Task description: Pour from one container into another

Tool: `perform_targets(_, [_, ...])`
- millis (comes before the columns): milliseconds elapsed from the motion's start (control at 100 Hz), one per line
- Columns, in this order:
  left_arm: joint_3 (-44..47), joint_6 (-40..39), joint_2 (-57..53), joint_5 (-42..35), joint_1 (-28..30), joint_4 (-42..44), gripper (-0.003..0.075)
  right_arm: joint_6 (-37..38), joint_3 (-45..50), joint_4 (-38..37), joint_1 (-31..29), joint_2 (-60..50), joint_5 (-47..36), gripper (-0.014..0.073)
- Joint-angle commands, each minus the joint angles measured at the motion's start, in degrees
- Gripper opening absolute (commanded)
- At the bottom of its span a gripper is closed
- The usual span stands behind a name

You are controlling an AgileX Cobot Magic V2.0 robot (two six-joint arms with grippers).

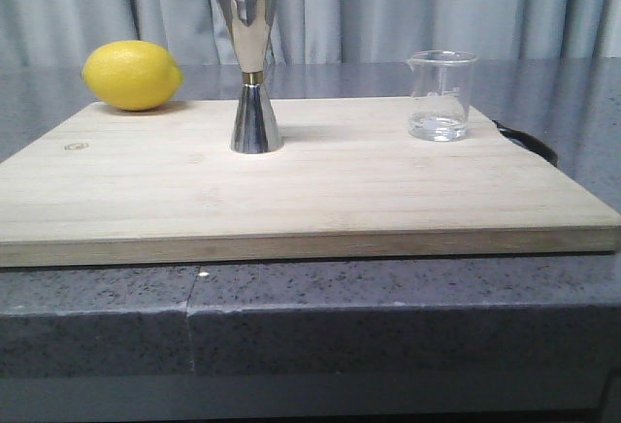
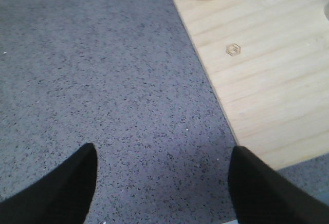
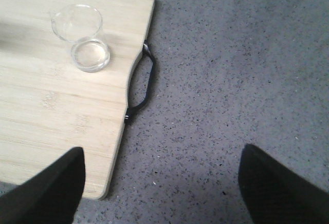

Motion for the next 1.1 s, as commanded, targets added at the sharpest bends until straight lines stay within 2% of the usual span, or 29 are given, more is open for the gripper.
perform_targets(0, [2.88, -6.13, -5.13, -8.29, -0.05, 2.31, 0.0493, 0.61, 2.39, -0.93, -0.31, -4.59, -7.36, 0.0550])
perform_targets(170, [10.68, -7.77, -13.40, -16.68, -0.05, 0.89, 0.0494, 0.61, 8.75, -0.93, -0.31, -11.09, -14.67, 0.0550])
perform_targets(310, [14.56, -7.77, -15.66, -22.55, -0.05, -2.04, 0.0494, 0.61, 11.93, -0.73, -0.31, -14.06, -20.27, 0.0550])
perform_targets(490, [16.83, -7.77, -15.66, -26.26, -0.05, -3.39, 0.0488, 0.65, 12.51, -0.61, -0.31, -14.06, -21.19, 0.0538])
perform_targets(570, [17.36, -7.77, -15.66, -26.73, -0.05, -3.53, 0.0441, 0.65, 12.51, -0.61, -0.31, -13.95, -21.19, 0.0451])
perform_targets(710, [17.84, -7.77, -15.66, -27.44, -0.05, -3.65, 0.0291, 0.65, 12.51, -0.61, -0.31, -13.95, -21.19, 0.0215])
perform_targets(830, [17.84, -7.77, -15.66, -27.88, -0.05, -3.75, 0.0162, 0.65, 12.55, -0.61, -0.31, -13.95, -21.19, 0.0063])
perform_targets(990, [17.94, -7.77, -15.66, -27.88, -0.05, -3.75, 0.0034, 0.65, 12.55, -0.61, -0.31, -13.95, -21.19, -0.0039])
perform_targets(1090, [17.92, -7.77, -15.66, -27.88, -0.05, -3.75, -0.0019, 0.65, 12.55, -0.61, -0.31, -13.95, -21.19, -0.0056])
